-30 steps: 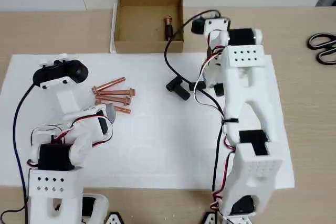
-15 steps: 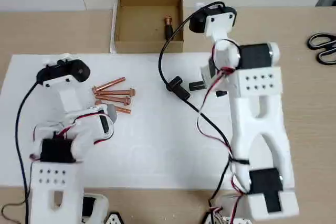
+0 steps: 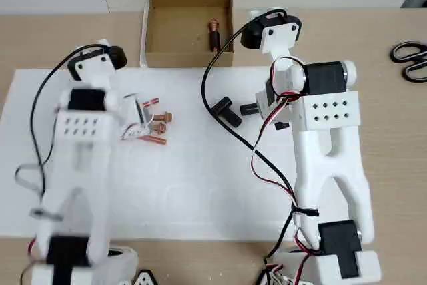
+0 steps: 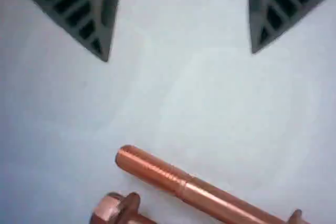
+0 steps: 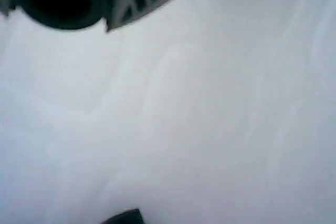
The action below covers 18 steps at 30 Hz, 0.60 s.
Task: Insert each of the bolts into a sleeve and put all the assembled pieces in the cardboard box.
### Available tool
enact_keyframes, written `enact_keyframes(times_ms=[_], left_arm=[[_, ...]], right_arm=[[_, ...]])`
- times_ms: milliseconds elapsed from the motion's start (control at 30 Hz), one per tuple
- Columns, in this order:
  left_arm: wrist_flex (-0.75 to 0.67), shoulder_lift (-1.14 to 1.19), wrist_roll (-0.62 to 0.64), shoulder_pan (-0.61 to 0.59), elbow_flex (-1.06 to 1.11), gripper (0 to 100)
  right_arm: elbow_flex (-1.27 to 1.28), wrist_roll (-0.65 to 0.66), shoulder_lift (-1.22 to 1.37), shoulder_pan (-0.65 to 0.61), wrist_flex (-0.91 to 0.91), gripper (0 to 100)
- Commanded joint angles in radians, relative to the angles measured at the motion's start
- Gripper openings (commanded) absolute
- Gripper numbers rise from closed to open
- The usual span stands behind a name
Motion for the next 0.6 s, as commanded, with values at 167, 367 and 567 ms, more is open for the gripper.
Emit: enact_keyframes(times_ms=[167,367,567], left_arm=[[0.014,0.219,0.028,-0.008,-0.117,17],[-0.078,0.23,0.232,-0.014,-0.116,17],[-0.089,0.235,0.342,-0.017,-0.114,17]], right_arm=[[-0.005,-0.011,-0.05,-0.002,0.002,0.5],[-0.005,-0.011,-0.05,-0.002,0.002,0.5],[-0.005,-0.011,-0.05,-0.002,0.002,0.5]])
